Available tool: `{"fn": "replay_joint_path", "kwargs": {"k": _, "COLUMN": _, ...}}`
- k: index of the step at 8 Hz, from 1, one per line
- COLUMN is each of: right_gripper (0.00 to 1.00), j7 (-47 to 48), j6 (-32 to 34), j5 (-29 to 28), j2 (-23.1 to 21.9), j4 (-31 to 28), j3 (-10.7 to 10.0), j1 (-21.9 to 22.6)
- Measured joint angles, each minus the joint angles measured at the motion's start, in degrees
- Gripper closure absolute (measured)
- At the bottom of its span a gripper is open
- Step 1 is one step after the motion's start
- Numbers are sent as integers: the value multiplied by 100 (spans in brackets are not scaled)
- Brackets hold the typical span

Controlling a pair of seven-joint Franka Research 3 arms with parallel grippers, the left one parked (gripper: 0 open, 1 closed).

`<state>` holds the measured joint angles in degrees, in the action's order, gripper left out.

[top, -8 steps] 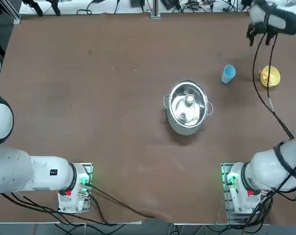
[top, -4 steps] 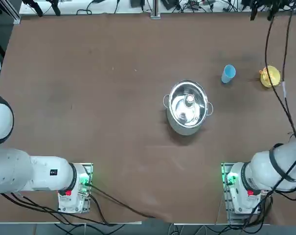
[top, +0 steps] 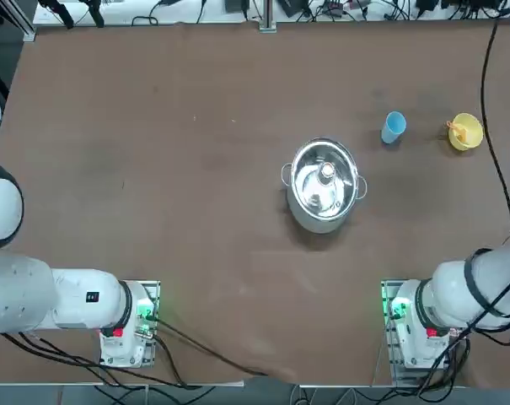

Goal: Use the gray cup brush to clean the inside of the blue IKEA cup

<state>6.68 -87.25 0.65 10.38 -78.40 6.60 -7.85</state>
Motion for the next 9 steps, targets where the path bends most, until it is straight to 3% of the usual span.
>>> {"fn": "replay_joint_path", "kwargs": {"k": 2, "right_gripper": 0, "j7": -99, "j6": 247, "j5": -34, "j2": -157, "j4": 97, "j3": -57, "j1": 26}}
{"fn": "replay_joint_path", "kwargs": {"k": 5, "right_gripper": 0, "j7": -123, "j6": 288, "j5": -70, "j2": -612, "j4": -430, "j3": -660, "j1": 646}}
{"fn": "replay_joint_path", "kwargs": {"k": 7, "right_gripper": 0, "j7": -124, "j6": 58, "j5": -75, "j2": -1013, "j4": -1029, "j3": -773, "j1": 831}}
{"fn": "replay_joint_path", "kwargs": {"k": 9, "right_gripper": 0, "j7": -141, "j6": -35, "j5": -101, "j2": -1185, "j4": -1207, "j3": -860, "j1": 888}}
